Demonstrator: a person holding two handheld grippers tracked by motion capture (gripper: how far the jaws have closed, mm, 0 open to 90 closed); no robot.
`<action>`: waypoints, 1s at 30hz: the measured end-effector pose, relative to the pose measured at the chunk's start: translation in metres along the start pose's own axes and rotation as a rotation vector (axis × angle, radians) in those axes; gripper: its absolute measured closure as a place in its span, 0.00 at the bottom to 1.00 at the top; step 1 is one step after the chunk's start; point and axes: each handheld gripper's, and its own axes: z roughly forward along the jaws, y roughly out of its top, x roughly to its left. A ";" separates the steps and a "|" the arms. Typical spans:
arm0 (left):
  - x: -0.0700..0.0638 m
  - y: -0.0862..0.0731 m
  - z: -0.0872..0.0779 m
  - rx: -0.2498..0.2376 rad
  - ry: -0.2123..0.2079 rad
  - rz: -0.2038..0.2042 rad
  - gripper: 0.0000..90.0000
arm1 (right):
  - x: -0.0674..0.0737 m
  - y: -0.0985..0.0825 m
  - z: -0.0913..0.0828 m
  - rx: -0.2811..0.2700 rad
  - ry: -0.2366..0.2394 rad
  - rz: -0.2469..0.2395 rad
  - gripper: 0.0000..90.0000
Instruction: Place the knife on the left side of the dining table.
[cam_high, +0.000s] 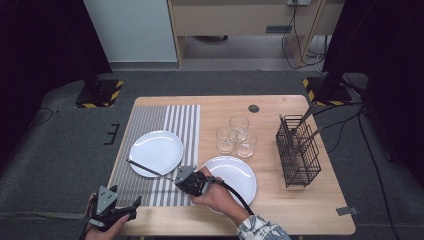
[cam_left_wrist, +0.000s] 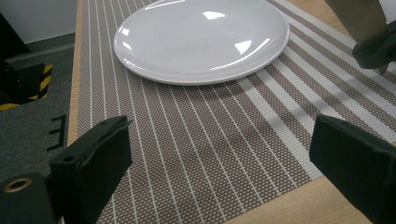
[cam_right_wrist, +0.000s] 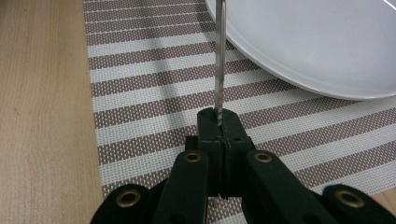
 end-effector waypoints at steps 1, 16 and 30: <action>0.000 0.000 0.000 0.000 0.000 0.000 0.06 | 0.000 0.000 0.000 0.000 0.000 0.000 0.99; 0.000 0.000 0.000 0.003 -0.005 0.000 0.06 | 0.001 0.003 0.004 0.021 0.000 -0.028 0.99; -0.001 0.000 0.001 0.005 -0.011 0.009 0.06 | 0.001 0.003 0.006 0.023 -0.001 -0.035 0.99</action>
